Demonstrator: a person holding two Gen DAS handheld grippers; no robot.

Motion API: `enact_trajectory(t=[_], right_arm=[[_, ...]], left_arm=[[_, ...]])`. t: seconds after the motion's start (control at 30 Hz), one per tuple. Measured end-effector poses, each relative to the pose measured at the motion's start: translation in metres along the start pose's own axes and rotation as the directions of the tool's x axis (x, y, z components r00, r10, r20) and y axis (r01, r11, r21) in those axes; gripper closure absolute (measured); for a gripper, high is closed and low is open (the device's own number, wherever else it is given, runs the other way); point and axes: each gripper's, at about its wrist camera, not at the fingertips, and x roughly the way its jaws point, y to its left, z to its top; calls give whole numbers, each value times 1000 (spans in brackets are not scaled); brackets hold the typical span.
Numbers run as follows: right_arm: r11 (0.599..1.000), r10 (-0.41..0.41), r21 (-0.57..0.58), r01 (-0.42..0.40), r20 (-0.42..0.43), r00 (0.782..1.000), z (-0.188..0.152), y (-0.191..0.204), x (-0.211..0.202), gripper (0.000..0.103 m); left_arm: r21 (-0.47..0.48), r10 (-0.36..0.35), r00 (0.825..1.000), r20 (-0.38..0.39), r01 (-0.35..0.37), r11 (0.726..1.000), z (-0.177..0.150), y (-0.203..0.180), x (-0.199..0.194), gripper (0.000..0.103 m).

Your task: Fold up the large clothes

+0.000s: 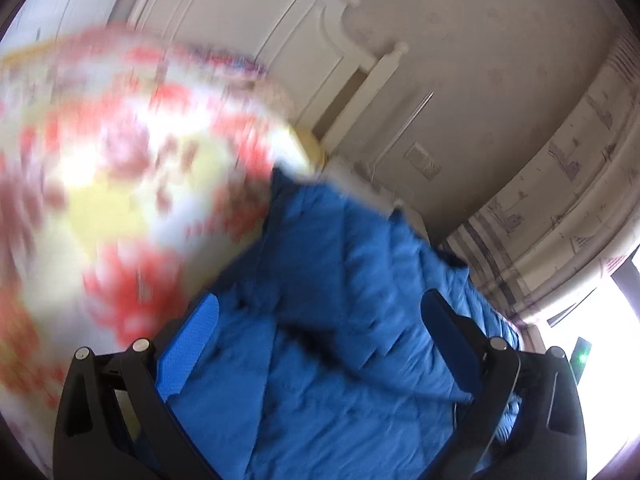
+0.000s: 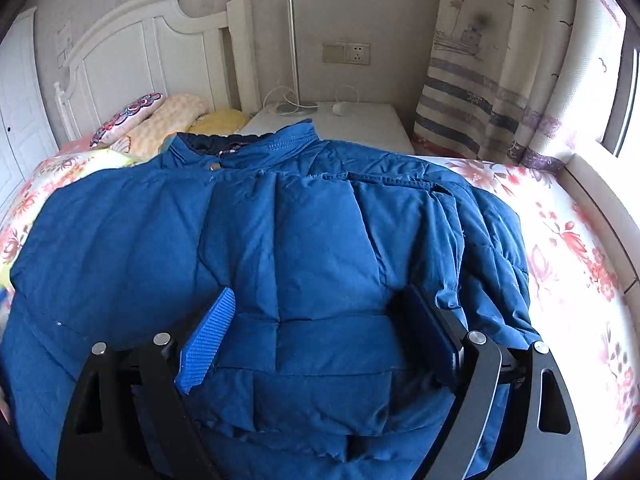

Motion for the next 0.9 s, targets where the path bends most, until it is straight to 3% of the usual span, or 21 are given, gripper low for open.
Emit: enact_trajectory(t=[0.17,0.27,0.33,0.43,0.5,0.57,0.6,0.67,0.73,0.8,0.83,0.9], right_arm=[[1000,-9,2,9,0,1000,1,1,2,19],[1000,-13,-5,13,-2,1000,1,5,-1,19],[1000,-16,-8,16,-4,1000,2,6,0,18],[1000,-12,-9,12,-4,1000,1,6,0,17],[1000,-12,-20,12,-4,1000,1,8,0,17],[1000,-18,-22,18,-7,1000,2,9,1,17],[1000,-18,-21,18,-7,1000,2,8,1,17],[1000,-17,-19,17,-9,1000,2,8,1,17],[1000,-17,-19,17,-10,1000,2,8,1,17],[1000,-15,-17,14,-10,1000,2,7,1,17],[1000,-13,-15,13,-11,1000,2,7,1,17],[1000,-10,-13,10,-11,1000,2,7,1,17]], left_arm=[[167,25,999,26,-29,985,46,-57,13,3],[232,51,998,-24,-44,972,58,-82,47,3],[256,108,990,-89,-82,963,53,-87,78,3],[311,250,932,-263,-163,936,26,-75,137,2],[425,312,930,-196,-207,881,11,-83,144,2],[424,351,913,-210,-238,874,14,-91,142,3],[402,343,914,-217,-237,885,20,-94,139,3],[362,282,940,-192,-199,911,30,-107,129,3],[401,268,952,-147,-190,896,35,-130,127,2],[453,282,948,-148,-188,872,30,-150,139,2],[475,294,941,-169,-183,860,25,-156,150,2],[540,384,896,-223,-215,814,5,-159,184,2]])
